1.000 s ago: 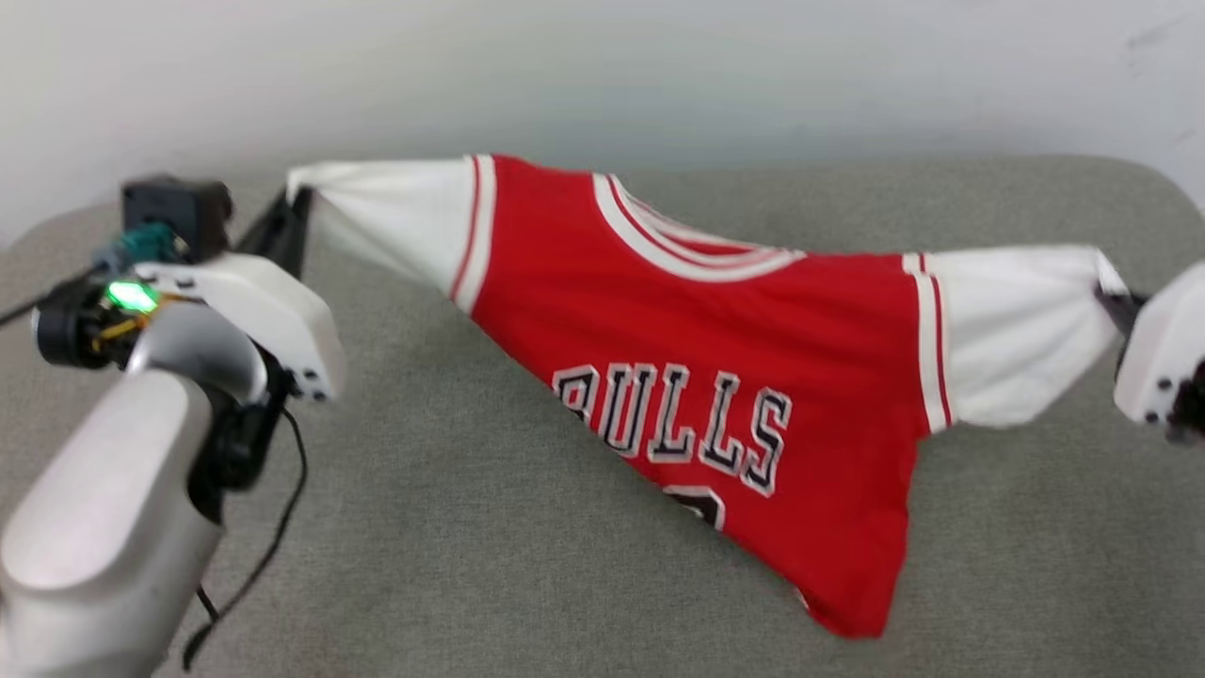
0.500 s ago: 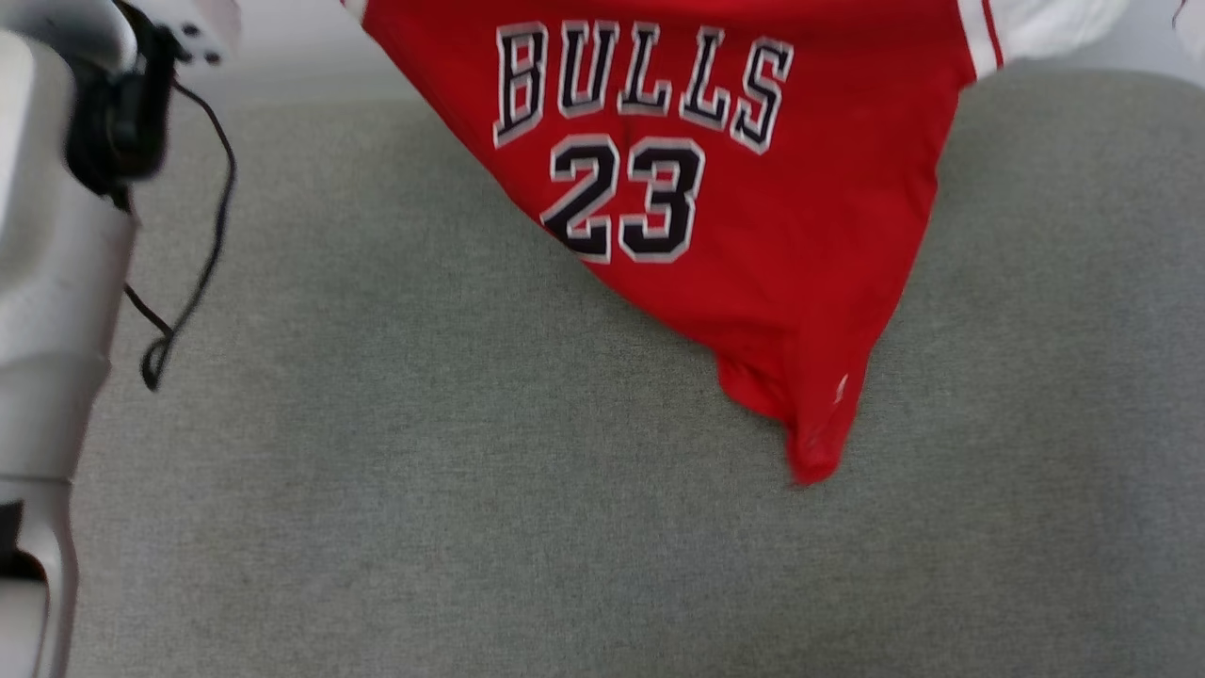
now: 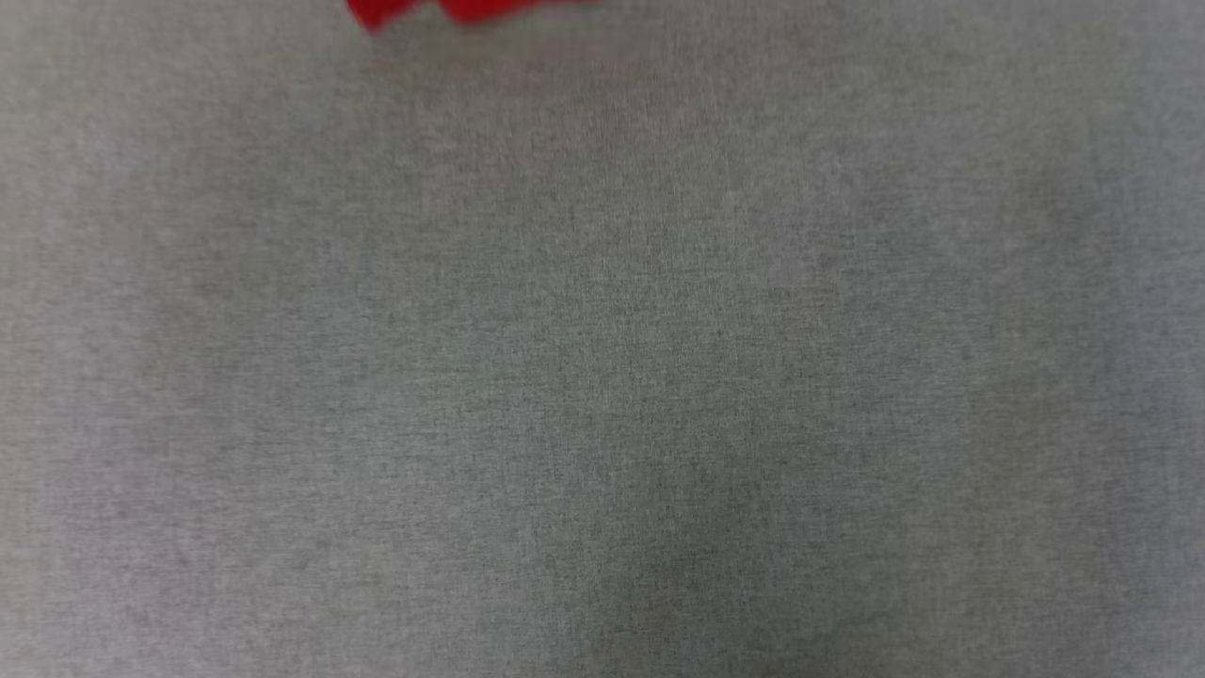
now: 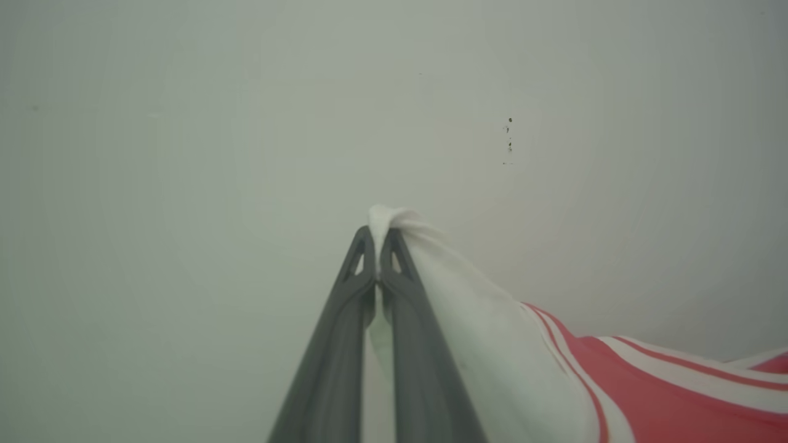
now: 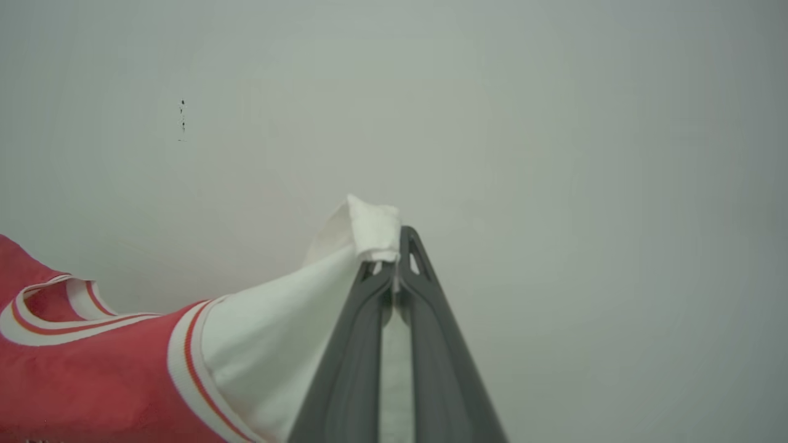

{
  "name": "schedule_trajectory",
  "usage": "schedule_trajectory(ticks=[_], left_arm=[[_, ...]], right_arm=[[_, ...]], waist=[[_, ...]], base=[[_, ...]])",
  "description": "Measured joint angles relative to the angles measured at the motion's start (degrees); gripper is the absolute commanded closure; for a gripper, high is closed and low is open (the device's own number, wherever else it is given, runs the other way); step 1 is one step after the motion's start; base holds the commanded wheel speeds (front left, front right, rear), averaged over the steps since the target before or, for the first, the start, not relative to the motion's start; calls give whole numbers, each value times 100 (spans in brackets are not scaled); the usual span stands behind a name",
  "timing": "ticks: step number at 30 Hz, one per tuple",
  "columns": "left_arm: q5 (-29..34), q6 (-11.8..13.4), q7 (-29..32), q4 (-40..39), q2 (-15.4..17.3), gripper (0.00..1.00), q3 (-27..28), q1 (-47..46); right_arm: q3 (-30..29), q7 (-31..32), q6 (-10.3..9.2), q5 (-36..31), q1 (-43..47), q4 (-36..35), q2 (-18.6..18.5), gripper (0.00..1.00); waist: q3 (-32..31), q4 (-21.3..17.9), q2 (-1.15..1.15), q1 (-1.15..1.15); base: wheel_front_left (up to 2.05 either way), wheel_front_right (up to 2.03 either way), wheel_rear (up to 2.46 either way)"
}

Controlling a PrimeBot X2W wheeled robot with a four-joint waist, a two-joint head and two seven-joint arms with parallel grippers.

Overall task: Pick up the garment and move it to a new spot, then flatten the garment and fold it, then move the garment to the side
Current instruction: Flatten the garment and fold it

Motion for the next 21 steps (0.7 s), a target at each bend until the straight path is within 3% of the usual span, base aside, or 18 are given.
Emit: schedule_trajectory(ticks=[4,14,21], left_arm=[[-21,-140,-152,302,-68,100,16,-289],[-227,-501,-268,1084,-315,100,14,-235],[-561,-857,-370,1581,-434,100,68,884]], right_arm=[[301,-242,0,74,-459,471,1,100],[917,-387,0,502,-543,1412,56,100],[1695,-559,0,1233,557,1593,97,100]], waist=[[383,-3,0,0],[831,80,0,0],[360,118,0,0]], base=[[0,0,0],[0,0,0],[0,0,0]])
